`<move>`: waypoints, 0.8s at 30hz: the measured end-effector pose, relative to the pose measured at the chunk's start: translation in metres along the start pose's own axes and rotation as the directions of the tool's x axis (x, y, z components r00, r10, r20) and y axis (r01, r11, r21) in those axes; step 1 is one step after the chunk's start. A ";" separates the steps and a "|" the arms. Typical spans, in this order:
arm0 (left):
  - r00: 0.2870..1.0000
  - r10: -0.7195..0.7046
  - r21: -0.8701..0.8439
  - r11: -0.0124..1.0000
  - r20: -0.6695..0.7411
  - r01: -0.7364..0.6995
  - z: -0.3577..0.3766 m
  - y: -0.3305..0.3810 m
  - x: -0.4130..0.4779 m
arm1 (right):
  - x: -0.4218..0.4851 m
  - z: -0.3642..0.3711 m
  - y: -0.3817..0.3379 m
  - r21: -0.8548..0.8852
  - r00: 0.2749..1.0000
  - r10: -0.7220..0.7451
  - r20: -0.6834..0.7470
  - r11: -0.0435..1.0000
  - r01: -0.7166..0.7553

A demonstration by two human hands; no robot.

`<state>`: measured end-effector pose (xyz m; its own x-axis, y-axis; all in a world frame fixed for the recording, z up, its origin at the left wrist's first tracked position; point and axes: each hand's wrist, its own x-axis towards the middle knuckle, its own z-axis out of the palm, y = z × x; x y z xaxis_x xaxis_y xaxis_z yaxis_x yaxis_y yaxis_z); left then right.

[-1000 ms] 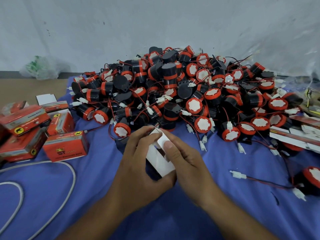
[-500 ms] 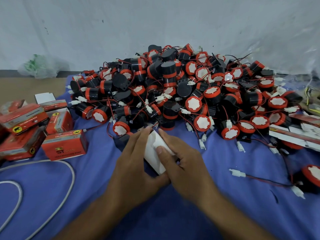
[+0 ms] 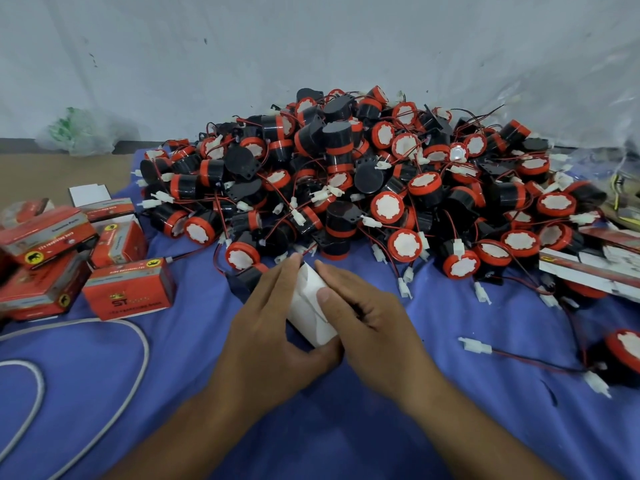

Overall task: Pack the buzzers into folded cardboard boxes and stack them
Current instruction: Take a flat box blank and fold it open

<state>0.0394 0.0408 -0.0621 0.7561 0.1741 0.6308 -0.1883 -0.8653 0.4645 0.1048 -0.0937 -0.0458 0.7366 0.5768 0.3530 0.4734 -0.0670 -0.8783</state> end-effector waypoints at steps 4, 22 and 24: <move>0.997 0.068 -0.006 0.998 -0.030 -0.068 0.000 -0.001 0.002 | -0.002 0.003 0.004 -0.186 0.990 -0.130 -0.053 0.975 0.118; 0.925 0.279 0.020 0.956 0.257 -0.294 0.003 -0.029 0.003 | 0.013 -0.015 0.018 -0.582 0.975 -0.135 0.179 0.784 0.215; 0.912 0.334 0.144 0.916 0.239 -0.373 -0.002 -0.038 0.008 | 0.013 -0.020 0.024 -0.713 0.935 -0.252 0.249 0.605 0.353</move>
<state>0.0511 0.0761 -0.0739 0.7763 -0.2424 0.5819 -0.3645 -0.9257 0.1007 0.1357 -0.1038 -0.0555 0.4493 0.7593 0.4708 0.8912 -0.4176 -0.1771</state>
